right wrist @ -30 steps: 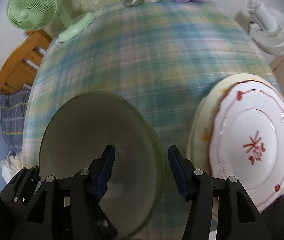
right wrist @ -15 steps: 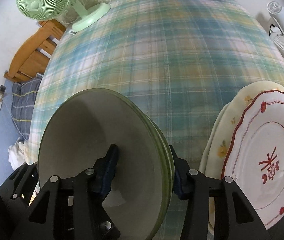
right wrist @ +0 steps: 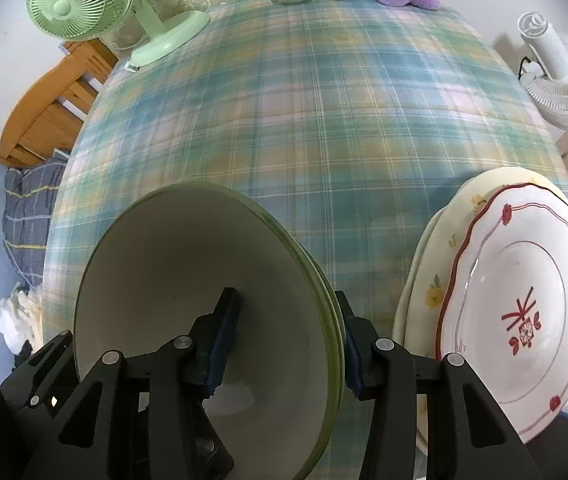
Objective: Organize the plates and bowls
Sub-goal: 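Carry the nested bowls over the red-rimmed plate stack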
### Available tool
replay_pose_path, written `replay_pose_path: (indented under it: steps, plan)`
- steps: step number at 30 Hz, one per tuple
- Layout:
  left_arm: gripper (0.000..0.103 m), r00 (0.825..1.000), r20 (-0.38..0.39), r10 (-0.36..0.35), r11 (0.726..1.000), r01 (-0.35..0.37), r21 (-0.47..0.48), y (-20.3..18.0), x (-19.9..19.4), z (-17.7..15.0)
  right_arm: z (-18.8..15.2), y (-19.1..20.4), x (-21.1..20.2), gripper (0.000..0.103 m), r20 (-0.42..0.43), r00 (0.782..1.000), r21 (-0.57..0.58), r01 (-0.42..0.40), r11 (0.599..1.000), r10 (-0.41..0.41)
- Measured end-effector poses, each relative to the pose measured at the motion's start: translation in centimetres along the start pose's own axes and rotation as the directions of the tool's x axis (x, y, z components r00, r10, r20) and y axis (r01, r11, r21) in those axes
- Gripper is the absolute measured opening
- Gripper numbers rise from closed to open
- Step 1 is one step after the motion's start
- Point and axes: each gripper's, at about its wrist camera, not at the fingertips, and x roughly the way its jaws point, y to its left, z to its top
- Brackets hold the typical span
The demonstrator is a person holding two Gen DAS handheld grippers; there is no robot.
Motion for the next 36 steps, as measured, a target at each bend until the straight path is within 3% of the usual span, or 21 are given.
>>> replay_pose_path:
  steps: [11, 18, 36]
  plan:
    - [0.056, 0.999, 0.001, -0.034, 0.999, 0.034, 0.034, 0.5, -0.6, -0.9, -1.2, 0.0, -0.6, 0.05, 0.021, 1.0, 0.064, 0.014, 0.998, -0.015]
    - [0.057, 0.999, 0.032, -0.013, 0.999, 0.012, 0.046, -0.4, -2.6, -1.1, -1.7, 0.2, -2.3, 0.05, 0.046, 0.999, 0.064, -0.004, 0.998, 0.002]
    - [0.057, 0.994, 0.106, 0.034, 0.999, -0.032, -0.013, -7.6, -5.4, -1.6, -2.3, -4.9, -7.9, 0.05, 0.101, 0.993, -0.025, -0.053, 0.998, 0.055]
